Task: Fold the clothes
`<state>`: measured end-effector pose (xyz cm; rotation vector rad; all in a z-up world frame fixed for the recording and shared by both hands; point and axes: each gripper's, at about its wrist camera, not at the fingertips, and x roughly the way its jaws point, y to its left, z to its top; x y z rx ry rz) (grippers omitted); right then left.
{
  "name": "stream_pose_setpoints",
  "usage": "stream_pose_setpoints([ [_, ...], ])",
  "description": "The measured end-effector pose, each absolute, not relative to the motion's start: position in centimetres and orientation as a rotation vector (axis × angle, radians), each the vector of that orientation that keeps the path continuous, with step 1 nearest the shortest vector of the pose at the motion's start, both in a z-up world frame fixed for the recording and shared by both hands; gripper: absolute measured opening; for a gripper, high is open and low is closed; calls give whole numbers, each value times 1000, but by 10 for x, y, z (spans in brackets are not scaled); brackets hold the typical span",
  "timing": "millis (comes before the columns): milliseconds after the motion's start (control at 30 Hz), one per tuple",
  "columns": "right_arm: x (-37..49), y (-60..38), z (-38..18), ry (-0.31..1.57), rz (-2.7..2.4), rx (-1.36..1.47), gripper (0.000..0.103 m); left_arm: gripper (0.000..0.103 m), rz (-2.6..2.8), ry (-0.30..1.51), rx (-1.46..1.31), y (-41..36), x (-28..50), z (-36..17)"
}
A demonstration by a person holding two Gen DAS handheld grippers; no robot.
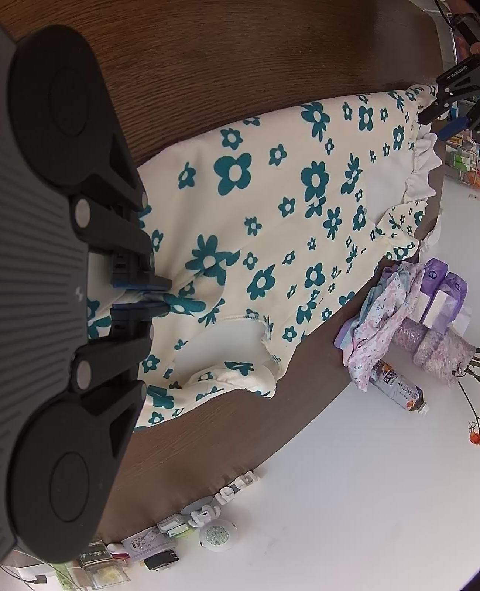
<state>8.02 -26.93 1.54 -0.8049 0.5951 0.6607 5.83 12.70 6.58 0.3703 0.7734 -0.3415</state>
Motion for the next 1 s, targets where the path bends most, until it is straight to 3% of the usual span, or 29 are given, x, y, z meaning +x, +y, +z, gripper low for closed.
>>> stream_pose_setpoints([
  [133, 79, -268, 14, 589, 651, -811, 7, 53, -314, 783, 285, 144, 52, 66],
  [267, 79, -269, 14, 589, 650, -800, 7, 64, -263, 800, 197, 163, 45, 62],
  [433, 78, -270, 15, 587, 647, -789, 7, 63, -199, 818, 86, 187, 36, 58],
  [533, 78, -269, 15, 588, 642, -796, 7, 5, -199, 800, 31, 198, 37, 58],
  [567, 78, -268, 15, 589, 641, -798, 7, 1, -197, 784, 26, 200, 37, 61],
  [1000, 72, -269, 14, 574, 620, -792, 7, 1, -129, 757, 163, 186, 52, 46],
])
